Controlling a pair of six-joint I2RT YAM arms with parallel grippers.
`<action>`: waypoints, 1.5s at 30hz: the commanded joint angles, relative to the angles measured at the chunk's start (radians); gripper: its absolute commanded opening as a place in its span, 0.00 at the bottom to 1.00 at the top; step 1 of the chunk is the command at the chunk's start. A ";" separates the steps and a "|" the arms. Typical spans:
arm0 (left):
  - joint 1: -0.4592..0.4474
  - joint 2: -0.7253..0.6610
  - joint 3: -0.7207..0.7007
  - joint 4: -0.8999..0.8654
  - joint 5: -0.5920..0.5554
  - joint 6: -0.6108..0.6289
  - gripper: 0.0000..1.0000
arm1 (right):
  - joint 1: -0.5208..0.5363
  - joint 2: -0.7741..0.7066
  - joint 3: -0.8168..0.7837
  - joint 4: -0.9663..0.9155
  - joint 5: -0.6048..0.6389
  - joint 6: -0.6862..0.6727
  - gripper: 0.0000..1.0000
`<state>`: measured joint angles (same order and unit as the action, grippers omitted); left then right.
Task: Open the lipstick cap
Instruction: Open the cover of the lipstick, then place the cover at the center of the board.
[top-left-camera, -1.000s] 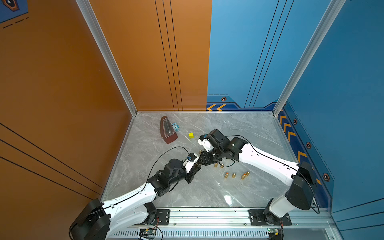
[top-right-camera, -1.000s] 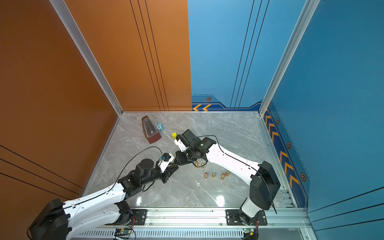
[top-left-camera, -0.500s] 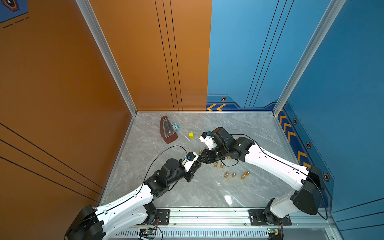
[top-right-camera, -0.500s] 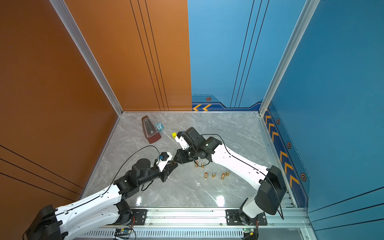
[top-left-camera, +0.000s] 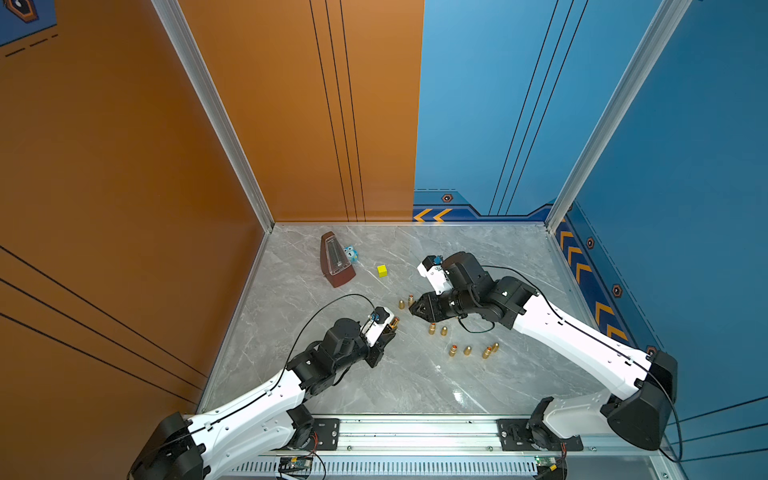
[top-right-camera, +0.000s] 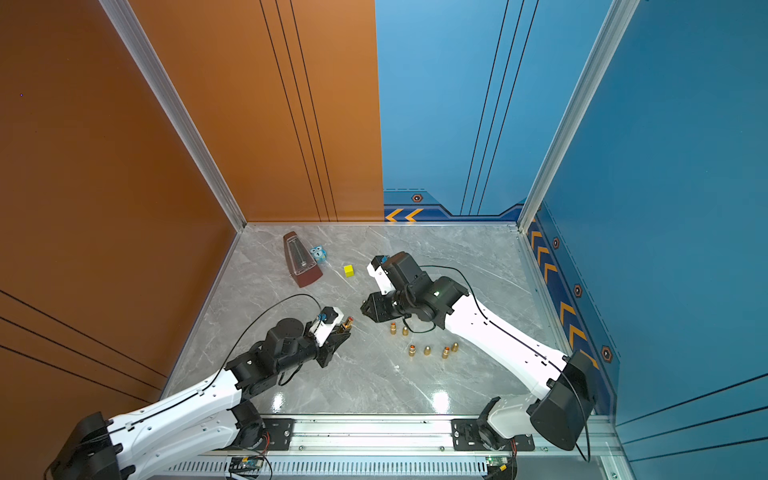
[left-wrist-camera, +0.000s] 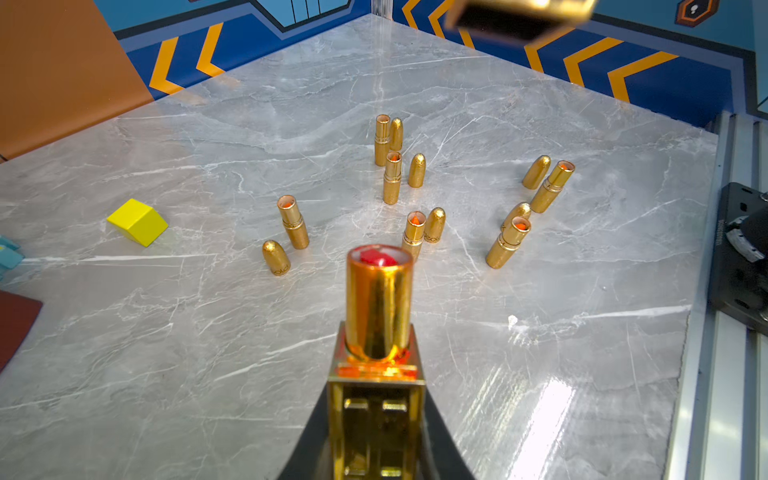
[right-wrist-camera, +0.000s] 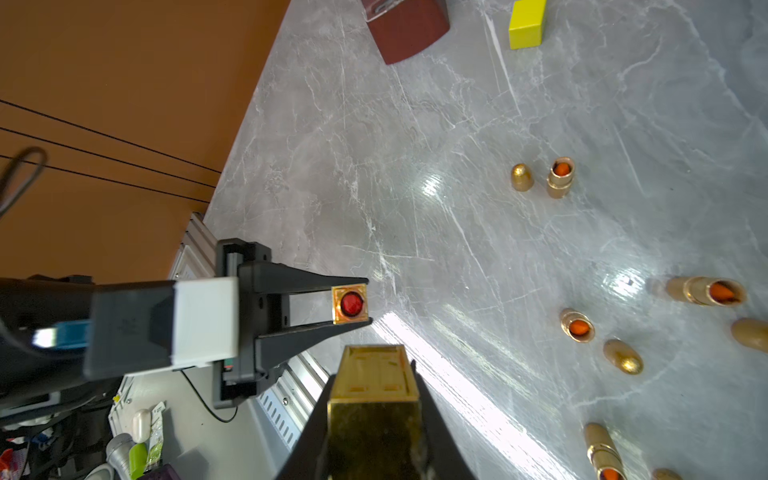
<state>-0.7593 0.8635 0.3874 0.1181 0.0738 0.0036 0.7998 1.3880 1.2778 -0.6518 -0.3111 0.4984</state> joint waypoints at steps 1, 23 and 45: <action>0.008 -0.045 -0.023 -0.012 -0.049 -0.012 0.00 | 0.029 -0.005 -0.073 -0.021 0.138 0.017 0.22; 0.031 -0.184 -0.102 -0.012 -0.142 -0.088 0.00 | 0.271 0.280 -0.324 0.322 0.498 0.117 0.23; 0.038 -0.180 -0.099 -0.011 -0.112 -0.094 0.00 | 0.283 0.296 -0.363 0.375 0.525 0.074 0.46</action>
<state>-0.7311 0.6880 0.2955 0.1070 -0.0490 -0.0799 1.0786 1.7023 0.8978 -0.2459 0.1886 0.5865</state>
